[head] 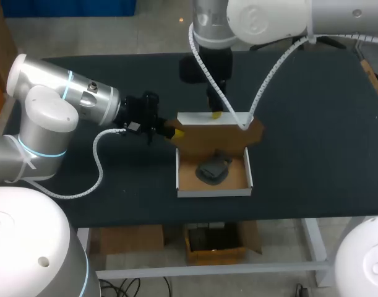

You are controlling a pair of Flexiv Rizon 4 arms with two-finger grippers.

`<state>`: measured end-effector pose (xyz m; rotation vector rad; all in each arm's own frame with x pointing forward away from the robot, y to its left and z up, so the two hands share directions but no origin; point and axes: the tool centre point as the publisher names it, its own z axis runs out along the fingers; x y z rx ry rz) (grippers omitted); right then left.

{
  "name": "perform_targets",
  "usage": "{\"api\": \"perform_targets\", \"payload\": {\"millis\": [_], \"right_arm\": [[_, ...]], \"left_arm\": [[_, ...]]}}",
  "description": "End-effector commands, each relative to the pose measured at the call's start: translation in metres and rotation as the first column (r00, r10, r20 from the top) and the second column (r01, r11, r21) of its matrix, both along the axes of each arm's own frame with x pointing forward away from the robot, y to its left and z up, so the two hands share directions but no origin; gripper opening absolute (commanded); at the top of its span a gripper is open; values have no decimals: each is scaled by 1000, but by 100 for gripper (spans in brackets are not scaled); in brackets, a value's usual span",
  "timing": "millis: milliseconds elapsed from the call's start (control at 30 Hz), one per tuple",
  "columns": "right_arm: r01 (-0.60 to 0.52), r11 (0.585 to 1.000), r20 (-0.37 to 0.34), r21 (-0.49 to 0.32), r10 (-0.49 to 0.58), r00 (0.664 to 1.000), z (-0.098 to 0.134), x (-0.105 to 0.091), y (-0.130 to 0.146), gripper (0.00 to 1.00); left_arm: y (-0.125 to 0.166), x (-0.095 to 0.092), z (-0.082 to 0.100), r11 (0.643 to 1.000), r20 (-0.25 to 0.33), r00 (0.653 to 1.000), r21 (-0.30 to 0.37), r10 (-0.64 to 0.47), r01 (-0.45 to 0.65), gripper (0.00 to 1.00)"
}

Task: Assemble the packaging by folding the flat box into shape, placing the metal phone stand inside, and closing the box properly

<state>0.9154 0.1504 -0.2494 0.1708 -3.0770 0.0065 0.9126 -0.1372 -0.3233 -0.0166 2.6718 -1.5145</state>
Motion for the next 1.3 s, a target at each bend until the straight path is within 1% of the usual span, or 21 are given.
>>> {"api": "perform_targets", "payload": {"millis": [33, 633, 867, 967, 1067, 1100, 1133, 1300], "right_arm": [[-1, 1000, -5, 4, 1, 1000, -3, 2, -1, 47], [4, 1000, -39, -2, -4, 999, -15, 4, 3, 47], [6, 1000, -43, -5, -6, 999, -17, 5, 4, 44], [6, 1000, -47, -7, -6, 999, -19, 5, 4, 38], [6, 1000, -52, -8, -7, 999, -20, 6, 5, 26], [6, 1000, -53, -8, -7, 999, -21, 6, 5, 19], [7, 1000, -54, -8, -7, 999, -21, 6, 5, 1], [13, 1000, -48, -12, -13, 999, -22, 5, 5, 0]], "left_arm": [[0, 0, 0, 1000, 0, 1000, -1, -1, 1, 0], [0, 0, 0, 1000, 0, 1000, -1, -1, 1, 0], [0, 0, 0, 1000, 0, 1000, -1, -1, 1, 0], [0, 0, 0, 1000, 0, 1000, -1, -1, 1, 0], [0, 0, 0, 1000, 0, 1000, -1, -1, 1, 0], [0, 0, 0, 1000, 0, 1000, -1, -1, 1, 0], [0, 0, 0, 1000, 0, 1000, -1, -1, 1, 0], [0, 0, 0, 1000, 0, 1000, -1, -1, 1, 0]]}}
